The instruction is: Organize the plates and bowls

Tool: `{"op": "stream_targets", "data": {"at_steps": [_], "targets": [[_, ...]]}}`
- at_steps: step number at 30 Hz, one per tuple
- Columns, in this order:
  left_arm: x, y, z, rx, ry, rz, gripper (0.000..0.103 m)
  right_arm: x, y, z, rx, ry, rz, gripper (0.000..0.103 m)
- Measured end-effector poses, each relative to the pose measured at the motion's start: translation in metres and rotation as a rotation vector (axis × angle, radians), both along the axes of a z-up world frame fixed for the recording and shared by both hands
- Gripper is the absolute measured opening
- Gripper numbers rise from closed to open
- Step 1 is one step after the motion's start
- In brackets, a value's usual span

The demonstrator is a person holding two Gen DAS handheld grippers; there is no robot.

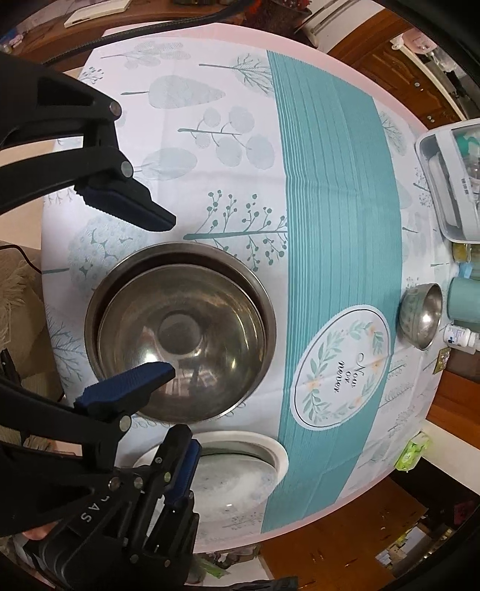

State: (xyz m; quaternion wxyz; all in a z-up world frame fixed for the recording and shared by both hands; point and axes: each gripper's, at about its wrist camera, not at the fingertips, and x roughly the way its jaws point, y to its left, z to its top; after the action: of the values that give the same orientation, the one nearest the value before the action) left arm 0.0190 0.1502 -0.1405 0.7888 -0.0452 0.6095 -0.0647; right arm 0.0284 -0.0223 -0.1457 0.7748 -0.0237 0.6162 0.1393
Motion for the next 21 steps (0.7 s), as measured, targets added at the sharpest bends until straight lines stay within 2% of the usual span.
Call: {"op": "stream_targets", "data": {"at_steps": [14,21], "targets": [[-0.021,-0.031,0.06,0.059,-0.142,0.029,0.077,-0.012,-0.029,0.031,0.051,-0.068,0.064,0.015],[0.001,-0.04,0.099,0.123,-0.213,0.006,0.078,0.009,-0.049,0.067,0.088,-0.129,0.06,0.015]]}}
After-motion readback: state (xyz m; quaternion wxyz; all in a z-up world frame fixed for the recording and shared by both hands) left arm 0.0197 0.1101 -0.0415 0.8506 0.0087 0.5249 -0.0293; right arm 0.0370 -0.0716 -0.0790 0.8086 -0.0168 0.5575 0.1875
